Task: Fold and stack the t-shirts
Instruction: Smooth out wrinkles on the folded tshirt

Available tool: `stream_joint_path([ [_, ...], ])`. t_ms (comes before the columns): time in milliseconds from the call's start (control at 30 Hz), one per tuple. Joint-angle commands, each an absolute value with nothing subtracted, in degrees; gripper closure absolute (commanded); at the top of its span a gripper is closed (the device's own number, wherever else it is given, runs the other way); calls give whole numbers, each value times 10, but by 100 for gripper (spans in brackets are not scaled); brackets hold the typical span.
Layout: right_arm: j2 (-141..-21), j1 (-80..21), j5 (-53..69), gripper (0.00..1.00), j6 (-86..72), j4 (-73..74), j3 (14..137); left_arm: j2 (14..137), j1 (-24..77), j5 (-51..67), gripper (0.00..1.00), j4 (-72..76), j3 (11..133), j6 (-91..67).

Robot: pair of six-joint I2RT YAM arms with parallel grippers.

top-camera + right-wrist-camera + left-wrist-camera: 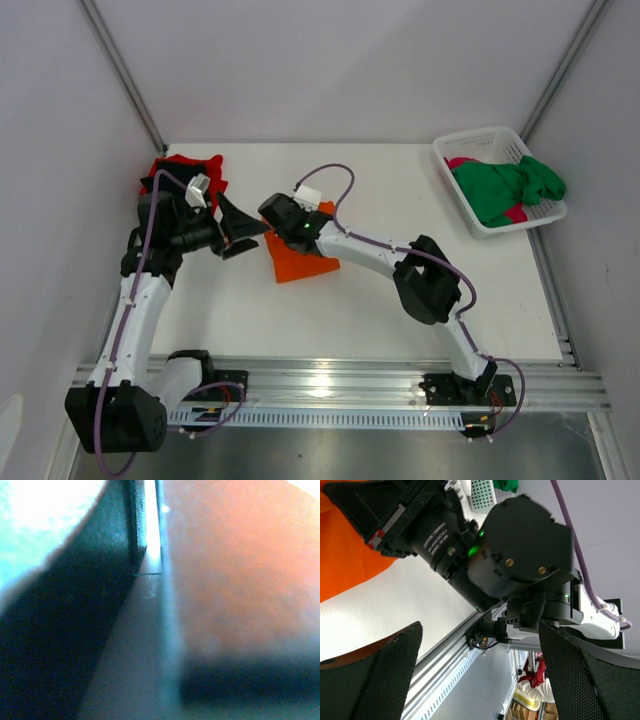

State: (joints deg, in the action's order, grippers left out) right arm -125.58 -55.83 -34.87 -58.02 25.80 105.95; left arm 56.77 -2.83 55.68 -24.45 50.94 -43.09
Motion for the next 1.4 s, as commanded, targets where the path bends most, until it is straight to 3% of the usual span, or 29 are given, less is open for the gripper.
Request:
stream_joint_path([
  [0,-1249,-545,-379,100,-555,243,1104,563,-34,557,0,-223,509,-432],
  [1367,-1369,-460,-304,100,-435,196,1245,490,-34,527,0,-293,427,-395],
])
